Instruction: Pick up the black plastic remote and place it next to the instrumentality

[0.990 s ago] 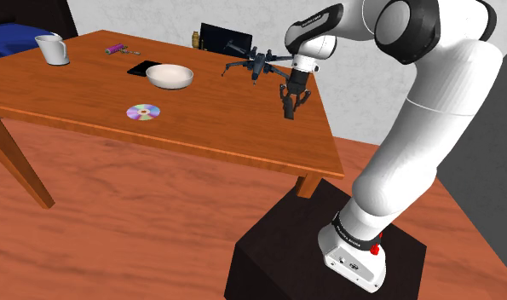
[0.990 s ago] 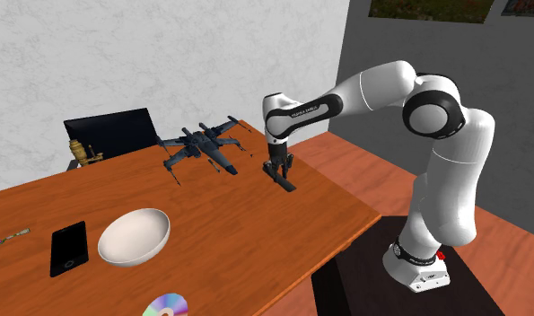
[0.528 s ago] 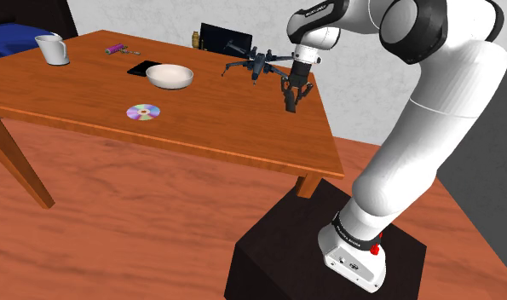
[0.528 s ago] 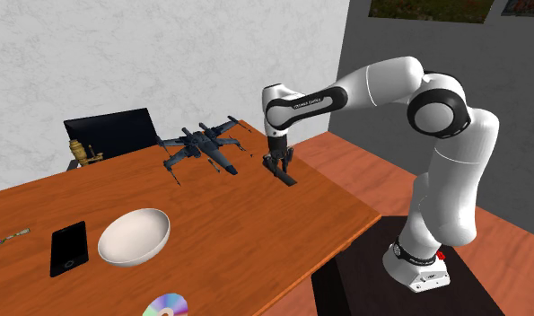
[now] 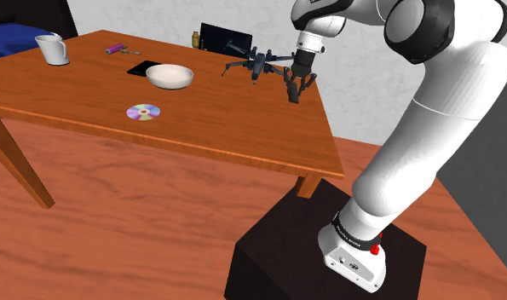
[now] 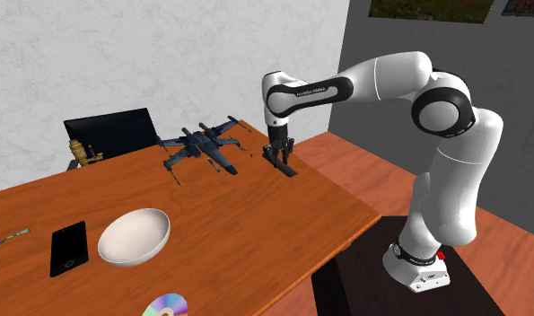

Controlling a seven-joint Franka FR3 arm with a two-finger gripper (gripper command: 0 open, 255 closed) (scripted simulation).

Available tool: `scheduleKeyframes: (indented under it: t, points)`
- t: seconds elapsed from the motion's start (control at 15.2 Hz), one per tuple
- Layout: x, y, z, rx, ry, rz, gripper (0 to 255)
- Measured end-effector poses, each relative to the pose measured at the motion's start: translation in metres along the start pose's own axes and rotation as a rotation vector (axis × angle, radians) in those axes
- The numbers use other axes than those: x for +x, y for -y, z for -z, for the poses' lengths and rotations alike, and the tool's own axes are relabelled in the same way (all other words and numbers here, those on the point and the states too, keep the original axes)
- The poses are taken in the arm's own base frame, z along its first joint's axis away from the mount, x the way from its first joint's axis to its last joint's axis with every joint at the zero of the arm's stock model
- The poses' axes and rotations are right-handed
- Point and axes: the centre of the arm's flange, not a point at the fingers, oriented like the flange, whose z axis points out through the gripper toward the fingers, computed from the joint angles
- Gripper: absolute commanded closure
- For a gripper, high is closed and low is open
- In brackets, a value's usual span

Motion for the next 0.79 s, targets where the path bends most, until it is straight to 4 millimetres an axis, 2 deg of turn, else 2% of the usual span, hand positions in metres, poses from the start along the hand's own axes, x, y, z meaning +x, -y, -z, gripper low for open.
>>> scheduleKeyframes:
  t: [0.33,0.53,0.79]
  points:
    - [-0.019,0.048,-0.004,0.0,0.0,0.001,255]
    - [-0.034,0.089,-0.008,-0.001,0.0,0.001,255]
    - [-0.048,0.133,-0.017,-0.001,0.001,0.001,255]
